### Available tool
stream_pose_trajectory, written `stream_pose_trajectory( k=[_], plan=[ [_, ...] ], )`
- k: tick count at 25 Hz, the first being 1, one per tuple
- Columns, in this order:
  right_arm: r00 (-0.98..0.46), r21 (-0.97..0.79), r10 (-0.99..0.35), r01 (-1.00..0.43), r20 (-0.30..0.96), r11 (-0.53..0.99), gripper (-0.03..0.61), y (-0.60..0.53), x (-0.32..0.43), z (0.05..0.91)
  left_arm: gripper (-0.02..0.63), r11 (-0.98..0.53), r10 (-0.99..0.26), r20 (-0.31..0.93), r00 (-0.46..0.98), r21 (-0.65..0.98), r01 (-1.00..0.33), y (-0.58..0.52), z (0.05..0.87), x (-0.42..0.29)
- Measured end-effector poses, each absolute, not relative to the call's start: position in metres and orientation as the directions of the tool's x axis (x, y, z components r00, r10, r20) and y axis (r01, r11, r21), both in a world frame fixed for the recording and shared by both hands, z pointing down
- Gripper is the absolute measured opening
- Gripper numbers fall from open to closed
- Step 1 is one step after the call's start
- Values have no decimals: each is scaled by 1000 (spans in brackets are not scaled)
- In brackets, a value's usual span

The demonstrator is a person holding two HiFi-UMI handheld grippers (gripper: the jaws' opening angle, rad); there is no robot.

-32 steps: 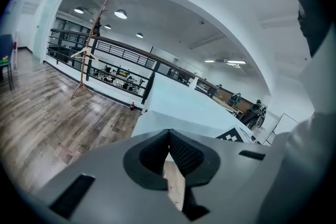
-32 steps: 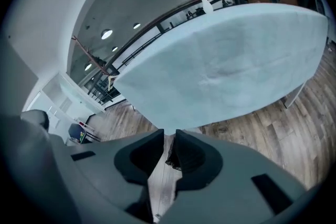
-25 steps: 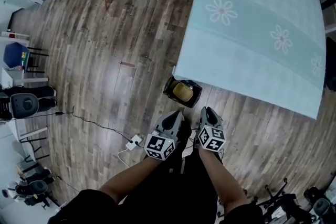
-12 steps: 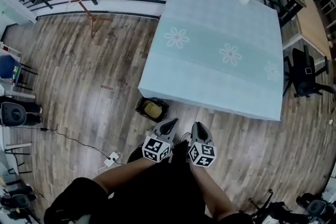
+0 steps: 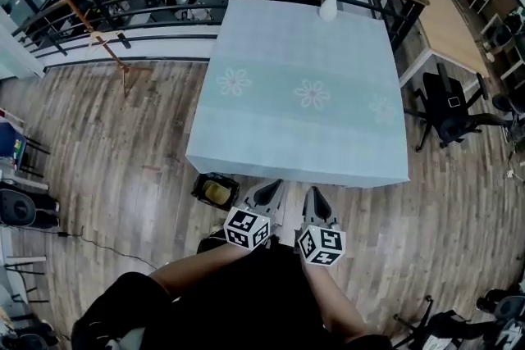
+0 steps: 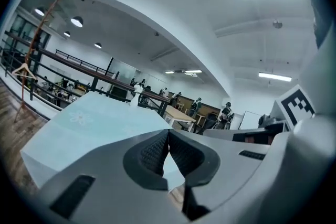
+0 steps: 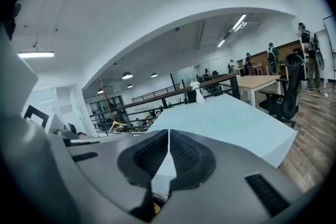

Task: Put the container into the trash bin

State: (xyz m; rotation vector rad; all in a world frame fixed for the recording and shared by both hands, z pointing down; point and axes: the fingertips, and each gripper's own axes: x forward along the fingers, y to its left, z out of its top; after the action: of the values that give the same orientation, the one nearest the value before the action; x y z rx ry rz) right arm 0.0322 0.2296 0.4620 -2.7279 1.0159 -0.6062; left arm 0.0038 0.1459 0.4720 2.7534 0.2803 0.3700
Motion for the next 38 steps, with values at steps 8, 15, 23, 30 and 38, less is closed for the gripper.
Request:
stream_pose_trajectory(
  k=[8, 15, 23, 30, 38],
  plan=[
    [720, -239, -663, -620, 203, -747, 37, 257, 47, 404, 14, -936, 208, 89, 974, 306, 172, 165, 401, 22],
    [764, -237, -627, -587, 155, -774, 37, 280, 54, 383, 14, -942, 246, -20, 969, 231, 244, 198, 358, 28],
    [767, -166, -629, -608, 131, -776, 32, 276, 48, 372, 14, -957, 261, -33, 965, 124, 263, 208, 345, 21],
    [750, -180, -656, -636, 83, -750, 32, 268, 41, 366, 14, -960, 252, -28, 967, 114, 254, 205, 345, 17],
    [735, -185, -675, -657, 54, -731, 32, 267, 29, 361, 14, -961, 245, -25, 969, 122, 247, 209, 342, 6]
  ],
)
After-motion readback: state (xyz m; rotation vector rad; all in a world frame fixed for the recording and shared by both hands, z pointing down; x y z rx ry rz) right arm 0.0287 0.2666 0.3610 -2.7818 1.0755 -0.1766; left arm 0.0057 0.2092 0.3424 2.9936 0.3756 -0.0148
